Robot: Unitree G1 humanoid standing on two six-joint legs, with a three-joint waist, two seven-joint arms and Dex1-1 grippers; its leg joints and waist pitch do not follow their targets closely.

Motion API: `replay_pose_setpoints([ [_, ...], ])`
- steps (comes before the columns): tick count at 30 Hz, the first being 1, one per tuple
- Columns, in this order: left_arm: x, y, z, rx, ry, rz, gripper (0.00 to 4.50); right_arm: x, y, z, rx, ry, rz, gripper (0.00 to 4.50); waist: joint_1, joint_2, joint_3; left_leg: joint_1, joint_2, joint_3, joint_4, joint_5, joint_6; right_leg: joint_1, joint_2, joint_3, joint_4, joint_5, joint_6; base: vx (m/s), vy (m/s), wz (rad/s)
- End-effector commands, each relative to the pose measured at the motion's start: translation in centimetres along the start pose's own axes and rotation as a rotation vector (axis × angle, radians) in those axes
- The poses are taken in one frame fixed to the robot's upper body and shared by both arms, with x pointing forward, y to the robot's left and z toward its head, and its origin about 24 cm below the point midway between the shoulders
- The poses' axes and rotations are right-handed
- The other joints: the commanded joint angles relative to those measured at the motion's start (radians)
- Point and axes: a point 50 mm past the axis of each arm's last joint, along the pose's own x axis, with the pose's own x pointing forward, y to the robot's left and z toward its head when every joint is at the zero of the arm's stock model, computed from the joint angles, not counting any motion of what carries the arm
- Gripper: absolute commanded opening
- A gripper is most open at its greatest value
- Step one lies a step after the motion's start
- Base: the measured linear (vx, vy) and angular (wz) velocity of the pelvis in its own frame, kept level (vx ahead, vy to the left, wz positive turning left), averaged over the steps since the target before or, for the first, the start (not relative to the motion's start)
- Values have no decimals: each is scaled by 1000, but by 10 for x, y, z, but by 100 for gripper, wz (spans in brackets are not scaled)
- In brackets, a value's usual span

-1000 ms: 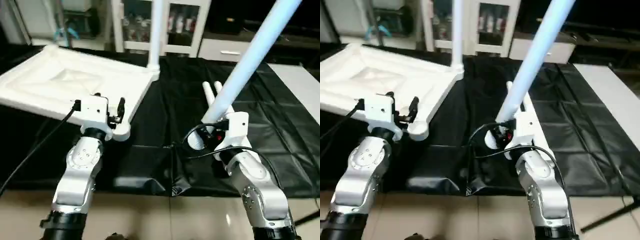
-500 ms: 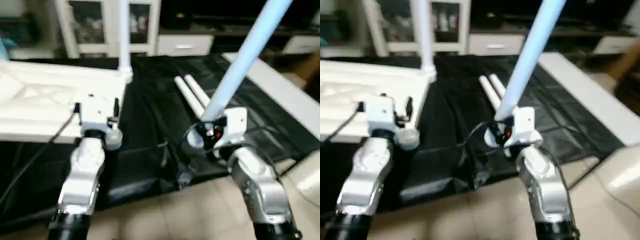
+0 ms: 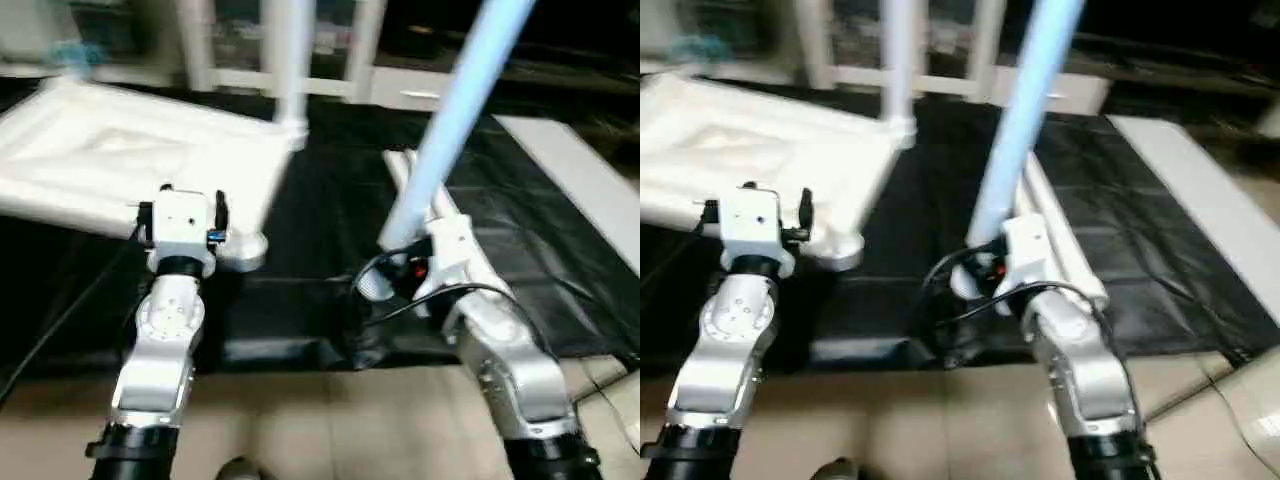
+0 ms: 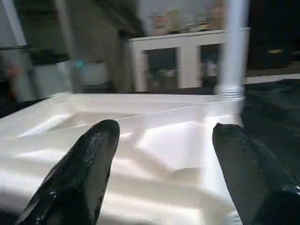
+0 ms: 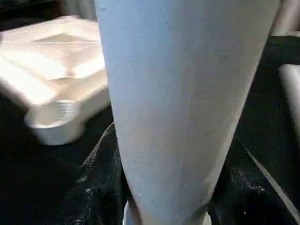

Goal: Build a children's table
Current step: Pick table leg

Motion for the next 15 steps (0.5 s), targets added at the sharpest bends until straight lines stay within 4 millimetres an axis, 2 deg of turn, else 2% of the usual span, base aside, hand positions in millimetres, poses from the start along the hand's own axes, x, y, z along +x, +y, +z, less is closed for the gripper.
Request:
replay_pose_setpoints([
  [1, 3, 0, 9, -67, -19, -12, 362, -2, -3, 5, -16, -19, -8, 187, -12, 31, -50, 40, 32, -90, -130, -275, 119, 25, -40, 69, -31, -116, -183, -9, 1, 58],
  [2, 3, 1, 10, -73, -27, -11, 362, -2, -2, 5, -15, -20, -6, 187, -10, 28, -48, 27, 6, -98, -135, -300, 93, 33, -50, 79, -36, -118, -200, -20, -5, 53],
  [3, 3, 1, 10, -77, -22, -22, 362, -2, -1, 5, -13, -21, -1, 187, -5, 27, -49, 18, -8, -96, -132, -316, 74, 42, -61, 84, -48, -126, -204, -20, -5, 53],
  [4, 3, 1, 10, -81, -16, -31, 362, -2, -1, 5, -12, -22, 1, 187, 4, 15, -47, -5, -29, -81, -120, -374, 29, 67, -103, 96, -81, -212, -183, -27, -13, 50],
  [5, 3, 0, 11, -72, -20, -40, 362, -2, 0, 4, -8, -27, 2, 187, 18, 9, -33, -10, -21, -54, -81, -470, -20, 83, -168, 102, -137, -461, -149, -27, -21, 50],
  [6, 4, 0, 12, -62, -27, -47, 362, -2, 0, 4, -2, -34, -1, 187, 23, 9, -32, 0, -5, -41, -45, -486, -28, 92, -202, 103, -169, -582, -145, -27, -21, 50],
  [7, 4, 0, 13, -54, -34, -52, 362, -1, 1, 4, 4, -41, -8, 187, 23, 15, -24, 16, 30, -15, 22, -420, -9, 106, -245, 94, -217, -714, -144, 0, -4, 54],
  [8, 5, -1, 14, -56, -36, -59, 362, -1, 0, 5, 12, -49, -16, 187, 0, 27, -1, 8, 59, -2, 38, -401, 3, 138, -242, 47, -229, -809, -121, 30, 59, 47],
  [9, 5, -2, 14, -57, -36, -64, 362, -2, 0, 5, 16, -52, -21, 187, -6, 50, 5, 16, 61, 3, 21, -477, -14, 155, -216, 4, -222, -862, -102, 30, 59, 47],
  [10, 5, -3, 14, -60, -33, -74, 362, -2, -1, 5, 18, -56, -36, 187, -9, 66, 10, 9, 47, 6, -44, -613, -40, 168, -148, -16, -176, -853, -89, 70, 121, 49],
  [11, 6, -7, 14, -63, -29, -97, 362, -5, -6, 5, 28, -71, -76, 187, -11, 99, -17, 51, -43, -14, -195, -778, -99, 155, 103, 6, 23, -411, -46, 155, 130, 67],
  [12, 6, -8, 13, -64, -28, -102, 362, -6, -7, 6, 32, -75, -86, 187, -21, 78, -37, 127, -24, -67, -174, -743, -73, 103, 92, 46, 10, -355, -52, 155, 130, 67],
  [13, 6, -10, 13, -68, -24, -112, 362, -8, -11, 6, 48, -83, -114, 187, -32, 62, -38, 168, 44, -175, -166, -788, 16, 72, 30, 112, 8, -343, -63, 188, 71, 65],
  [14, 6, -10, 13, -71, -21, -117, 362, -9, -13, 6, 58, -88, -129, 187, -38, 53, -35, 178, 23, -228, -173, -722, 123, 58, 30, 151, 7, -315, -49, 138, 54, 53],
  [15, 6, -13, 12, -75, -16, -125, 362, -13, -19, 7, 54, -98, -167, 187, -33, 52, -34, 172, -31, -245, -177, -670, 144, 61, 26, 185, -4, -306, -45, 138, 54, 53],
])
